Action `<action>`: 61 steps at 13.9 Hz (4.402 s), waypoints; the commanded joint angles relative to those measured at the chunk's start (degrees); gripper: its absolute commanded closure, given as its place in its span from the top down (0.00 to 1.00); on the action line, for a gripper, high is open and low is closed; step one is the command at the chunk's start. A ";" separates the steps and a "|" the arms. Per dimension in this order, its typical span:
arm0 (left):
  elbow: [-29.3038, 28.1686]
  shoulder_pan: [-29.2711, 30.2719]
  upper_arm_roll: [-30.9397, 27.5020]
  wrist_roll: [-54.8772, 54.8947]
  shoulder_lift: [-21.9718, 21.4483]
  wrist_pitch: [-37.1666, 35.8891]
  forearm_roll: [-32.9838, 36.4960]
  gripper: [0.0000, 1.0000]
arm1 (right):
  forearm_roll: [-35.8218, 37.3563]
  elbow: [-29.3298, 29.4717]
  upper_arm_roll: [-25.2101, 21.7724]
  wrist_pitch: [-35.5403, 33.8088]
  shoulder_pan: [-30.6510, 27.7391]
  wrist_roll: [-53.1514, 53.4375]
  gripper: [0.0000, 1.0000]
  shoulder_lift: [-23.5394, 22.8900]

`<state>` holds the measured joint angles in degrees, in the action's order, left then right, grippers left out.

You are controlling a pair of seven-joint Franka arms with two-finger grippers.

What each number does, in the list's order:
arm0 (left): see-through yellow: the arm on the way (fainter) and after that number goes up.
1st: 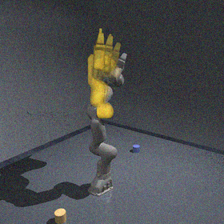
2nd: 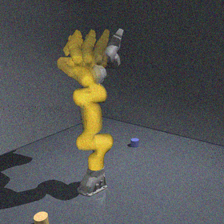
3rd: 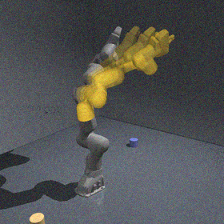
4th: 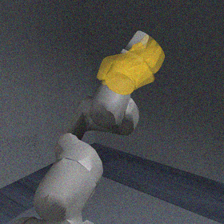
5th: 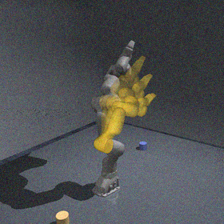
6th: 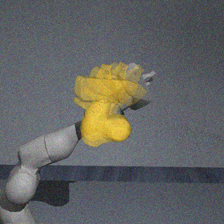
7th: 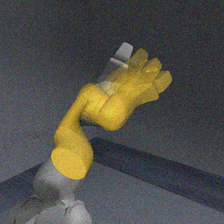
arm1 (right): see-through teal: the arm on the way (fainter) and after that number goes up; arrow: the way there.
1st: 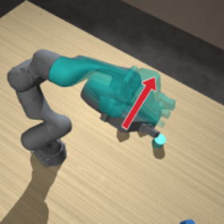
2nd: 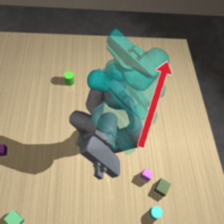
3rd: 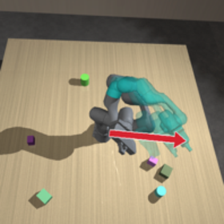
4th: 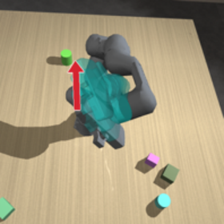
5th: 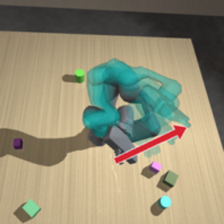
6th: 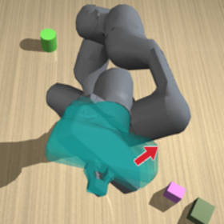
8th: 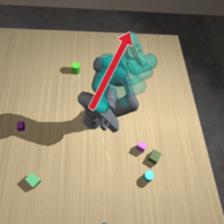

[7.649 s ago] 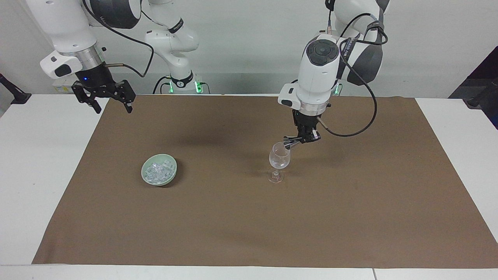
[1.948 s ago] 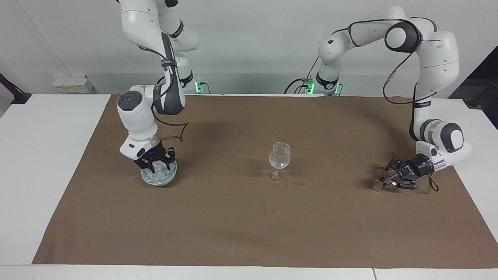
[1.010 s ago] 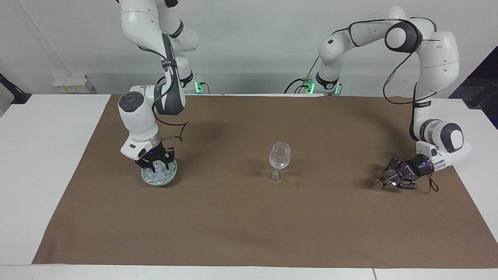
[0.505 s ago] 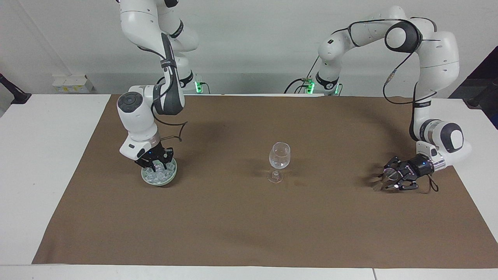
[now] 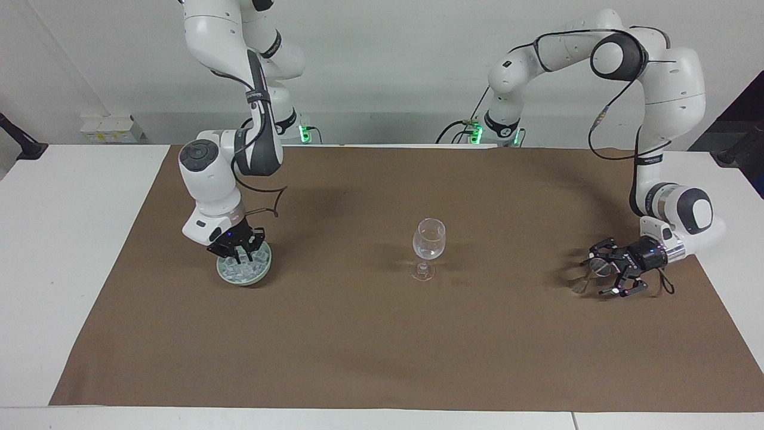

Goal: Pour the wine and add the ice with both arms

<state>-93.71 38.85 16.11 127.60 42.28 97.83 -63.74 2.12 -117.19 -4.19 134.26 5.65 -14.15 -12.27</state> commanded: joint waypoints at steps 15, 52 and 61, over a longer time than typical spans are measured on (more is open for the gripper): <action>2.48 -6.31 0.41 -50.01 -22.84 -2.03 28.83 0.90 | -0.36 24.19 9.72 -31.76 -1.44 19.15 0.00 7.08; 7.67 -44.12 -15.94 -130.85 -44.04 -11.26 64.53 1.00 | 17.21 42.83 44.00 -22.64 0.76 61.69 0.00 -14.71; 7.58 -43.42 -16.02 -131.12 -42.99 -10.21 64.36 1.00 | 21.69 44.24 44.44 -17.55 2.34 66.09 0.00 -19.81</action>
<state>-86.17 -4.16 0.55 -2.80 -1.39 87.28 -0.26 21.27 -74.91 39.19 115.86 7.37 49.52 -29.63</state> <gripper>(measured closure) 0.000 0.749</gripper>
